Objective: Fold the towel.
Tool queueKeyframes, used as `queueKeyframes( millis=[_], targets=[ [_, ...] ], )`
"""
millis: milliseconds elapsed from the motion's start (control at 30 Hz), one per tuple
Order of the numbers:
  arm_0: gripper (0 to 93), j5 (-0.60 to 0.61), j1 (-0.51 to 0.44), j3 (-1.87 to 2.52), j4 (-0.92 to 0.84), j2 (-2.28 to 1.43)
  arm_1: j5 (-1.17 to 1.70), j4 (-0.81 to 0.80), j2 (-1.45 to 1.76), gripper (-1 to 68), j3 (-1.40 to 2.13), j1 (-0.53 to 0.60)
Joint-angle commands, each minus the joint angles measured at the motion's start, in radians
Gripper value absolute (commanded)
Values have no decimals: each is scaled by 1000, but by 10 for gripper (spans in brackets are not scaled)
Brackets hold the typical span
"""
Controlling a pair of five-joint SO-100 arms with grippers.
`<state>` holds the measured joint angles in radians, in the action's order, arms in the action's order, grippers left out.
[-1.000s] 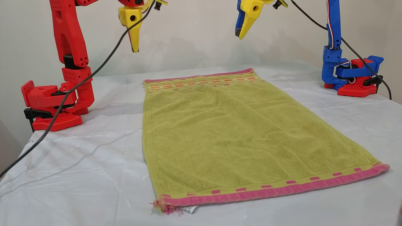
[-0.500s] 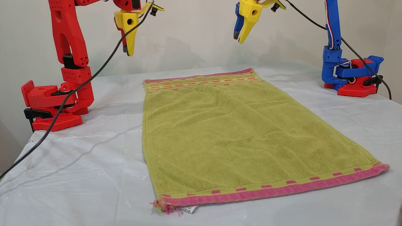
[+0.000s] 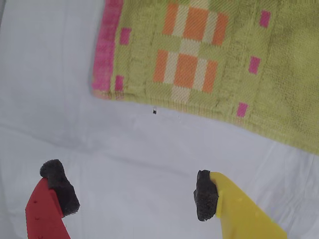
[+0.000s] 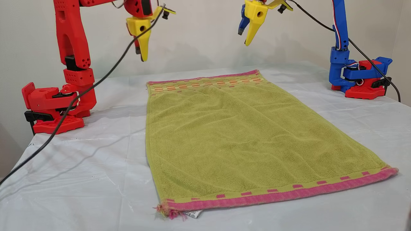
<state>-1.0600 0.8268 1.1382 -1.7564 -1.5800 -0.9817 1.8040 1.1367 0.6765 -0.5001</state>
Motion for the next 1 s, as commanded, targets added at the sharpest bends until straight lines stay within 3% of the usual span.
queueKeyframes(
  millis=[0, 367, 733, 967],
  targets=[
    [548, -23, -2, 38, 91, -20, 12, -3, 8, 544, -31, -21],
    [624, 0, -2, 95, 313, 97, 48, -3, -78, 535, -87, -21],
    [604, 152, 18, -163, 268, 334, 91, -3, -14, 522, -110, -5],
    [610, 206, 51, -442, 126, 509, 97, -3, -52, 500, -178, 23]
  ],
)
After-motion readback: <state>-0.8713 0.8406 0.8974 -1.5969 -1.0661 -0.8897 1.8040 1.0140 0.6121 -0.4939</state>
